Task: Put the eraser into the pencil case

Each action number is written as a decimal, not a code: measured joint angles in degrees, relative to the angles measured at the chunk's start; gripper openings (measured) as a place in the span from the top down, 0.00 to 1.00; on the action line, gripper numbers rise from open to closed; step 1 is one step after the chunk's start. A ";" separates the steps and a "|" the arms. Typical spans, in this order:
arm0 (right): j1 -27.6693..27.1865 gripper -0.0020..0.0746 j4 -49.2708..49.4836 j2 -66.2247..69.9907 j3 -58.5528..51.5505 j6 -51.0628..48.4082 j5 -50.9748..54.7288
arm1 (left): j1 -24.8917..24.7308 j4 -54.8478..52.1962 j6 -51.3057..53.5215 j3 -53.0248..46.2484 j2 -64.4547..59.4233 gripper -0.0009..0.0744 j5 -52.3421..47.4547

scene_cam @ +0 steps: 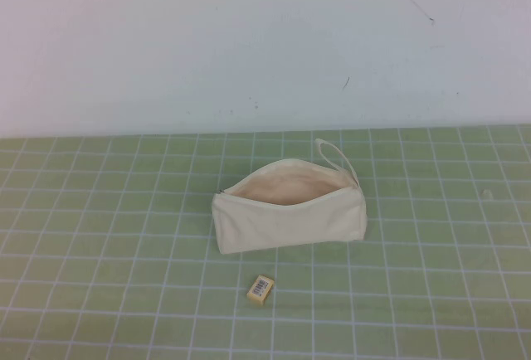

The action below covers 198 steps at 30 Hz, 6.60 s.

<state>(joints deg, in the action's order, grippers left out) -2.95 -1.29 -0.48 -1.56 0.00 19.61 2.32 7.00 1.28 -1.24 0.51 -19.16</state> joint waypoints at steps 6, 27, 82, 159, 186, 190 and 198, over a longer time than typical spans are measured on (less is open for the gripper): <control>0.00 0.98 0.00 0.00 0.00 0.00 0.00 | 0.00 0.00 0.00 0.00 0.00 0.99 0.00; 0.00 0.98 0.00 0.00 0.00 0.00 0.00 | 0.00 0.00 0.00 0.00 0.00 0.99 0.00; 0.00 0.98 28.93 30.03 39.00 -25.77 37.76 | 0.00 2.59 0.00 0.00 0.00 0.99 0.00; 48.36 0.58 3.32 133.63 110.81 -12.89 37.83 | 0.00 2.77 0.00 0.00 0.00 0.99 0.00; 43.97 0.58 -8.05 125.94 121.61 -5.80 36.58 | 0.00 2.81 0.00 0.00 0.00 0.99 0.00; 43.44 0.49 -7.65 127.74 121.50 -3.87 36.46 | 0.00 2.81 0.00 0.00 0.00 0.99 0.00; 43.36 0.49 -13.73 127.60 121.50 3.48 39.44 | 0.00 2.81 0.00 0.00 0.00 0.99 0.00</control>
<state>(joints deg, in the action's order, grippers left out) 40.41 -15.02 127.12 119.94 3.48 59.04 2.32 9.80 1.28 -1.24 0.51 -19.16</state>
